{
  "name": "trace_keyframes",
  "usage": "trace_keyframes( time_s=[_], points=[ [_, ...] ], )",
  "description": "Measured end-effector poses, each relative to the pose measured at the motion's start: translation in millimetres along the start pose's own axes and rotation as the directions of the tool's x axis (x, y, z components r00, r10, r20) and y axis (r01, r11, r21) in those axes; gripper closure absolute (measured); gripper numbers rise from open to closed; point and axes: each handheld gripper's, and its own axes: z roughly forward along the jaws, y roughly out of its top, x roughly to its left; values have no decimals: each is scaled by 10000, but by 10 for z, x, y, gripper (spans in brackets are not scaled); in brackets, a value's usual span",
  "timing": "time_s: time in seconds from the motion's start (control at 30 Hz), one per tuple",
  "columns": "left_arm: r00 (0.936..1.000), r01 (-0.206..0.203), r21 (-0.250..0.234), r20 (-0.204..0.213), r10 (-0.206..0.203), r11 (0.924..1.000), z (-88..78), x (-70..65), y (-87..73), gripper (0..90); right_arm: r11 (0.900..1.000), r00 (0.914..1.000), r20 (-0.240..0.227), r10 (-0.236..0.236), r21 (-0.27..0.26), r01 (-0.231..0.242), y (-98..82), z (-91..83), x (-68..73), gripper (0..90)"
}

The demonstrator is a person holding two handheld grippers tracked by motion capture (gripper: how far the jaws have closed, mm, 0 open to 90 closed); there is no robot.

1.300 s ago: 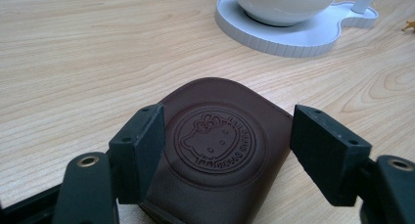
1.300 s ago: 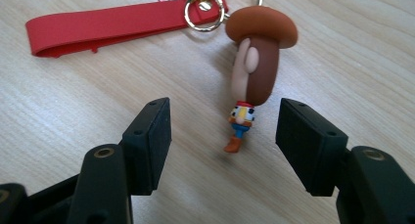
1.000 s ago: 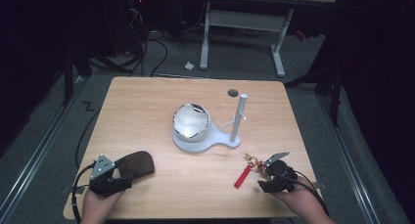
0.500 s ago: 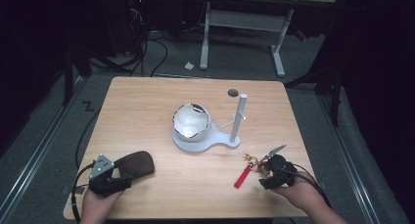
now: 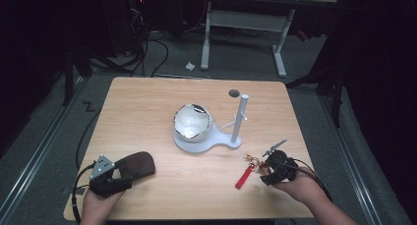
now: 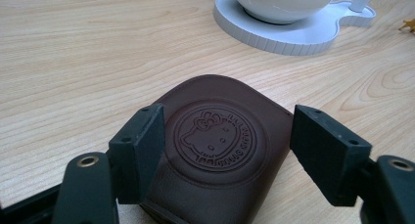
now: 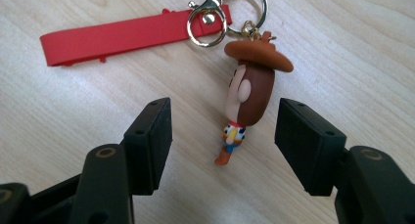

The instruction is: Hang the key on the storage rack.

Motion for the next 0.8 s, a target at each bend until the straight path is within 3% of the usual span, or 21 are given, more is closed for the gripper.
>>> trace_keyframes(
  time_s=[0.2,0.33,0.57,0.63,0.8],
  points=[
    [10000,21,-22,-6,-22,10000,-3,10,3,293,10000,10000,-6,-72,65,72,64,44,3,448],
    [10000,64,-12,7,-64,10000,-1,21,3,293,9998,9997,225,-61,202,57,107,109,1,471],
    [9999,104,-74,1,-104,9999,-7,30,4,293,9981,9988,290,405,445,-418,144,183,-66,565],
    [10000,93,-72,0,-93,9999,-10,30,6,293,9969,9977,510,441,622,-472,144,229,-87,611],
    [9999,117,-58,-6,-117,9999,-5,35,4,293,9957,9973,333,661,629,-681,137,270,-110,636]
  ],
)
